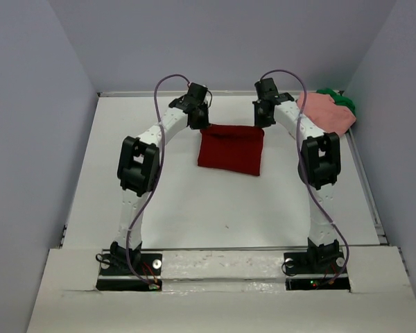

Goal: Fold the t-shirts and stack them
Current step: Fold the tshirt

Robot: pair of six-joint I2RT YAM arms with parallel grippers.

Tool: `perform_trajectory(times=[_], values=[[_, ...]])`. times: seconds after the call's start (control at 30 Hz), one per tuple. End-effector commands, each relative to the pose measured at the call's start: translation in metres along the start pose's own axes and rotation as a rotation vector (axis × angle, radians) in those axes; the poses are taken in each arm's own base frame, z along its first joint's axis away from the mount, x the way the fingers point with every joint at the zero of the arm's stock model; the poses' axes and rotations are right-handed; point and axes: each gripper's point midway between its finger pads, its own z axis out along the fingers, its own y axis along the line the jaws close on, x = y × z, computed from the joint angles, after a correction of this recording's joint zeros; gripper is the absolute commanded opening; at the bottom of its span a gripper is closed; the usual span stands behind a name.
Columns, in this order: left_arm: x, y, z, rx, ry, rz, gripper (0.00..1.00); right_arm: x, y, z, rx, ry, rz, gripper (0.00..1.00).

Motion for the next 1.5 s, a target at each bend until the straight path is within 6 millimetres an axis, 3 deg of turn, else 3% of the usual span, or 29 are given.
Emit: perform_trajectory(times=[0.0,0.13,0.4,0.7,0.77,0.8,0.87,0.97,1.1,1.2,1.47], values=[[-0.033,-0.011,0.010,0.051,-0.078,0.044,0.00,-0.011,-0.005,0.009,-0.008,-0.018,-0.002,0.00],[-0.043,-0.016,0.028,0.102,-0.088,0.041,0.00,-0.009,-0.009,0.020,-0.001,-0.008,0.001,0.00],[-0.054,-0.018,0.045,0.179,-0.120,0.048,0.00,0.000,-0.018,0.027,0.055,0.010,0.008,0.00],[-0.078,-0.022,0.048,0.187,-0.188,0.086,0.02,0.017,-0.035,0.031,0.150,0.035,0.027,0.00],[-0.081,-0.022,0.047,0.186,-0.197,0.085,0.31,0.019,-0.035,0.031,0.154,0.040,0.042,0.00],[-0.080,-0.024,0.048,0.191,-0.200,0.088,0.58,0.023,-0.035,0.032,0.153,0.049,0.039,0.00],[-0.082,-0.026,0.045,0.206,-0.209,0.089,0.79,0.028,-0.037,0.036,0.165,0.059,0.036,0.00],[-0.077,-0.038,0.045,0.272,-0.210,0.100,0.92,0.036,-0.035,0.041,0.157,0.081,0.041,0.00],[-0.070,-0.045,0.056,0.302,-0.201,0.112,0.95,0.043,-0.034,0.045,0.152,0.094,0.037,0.00],[-0.072,-0.050,0.053,0.276,-0.228,0.122,0.95,0.043,-0.036,0.047,0.159,0.087,0.029,0.00],[-0.079,-0.069,0.006,0.207,-0.359,0.188,0.98,0.024,-0.035,0.046,0.147,0.036,-0.002,0.00]])
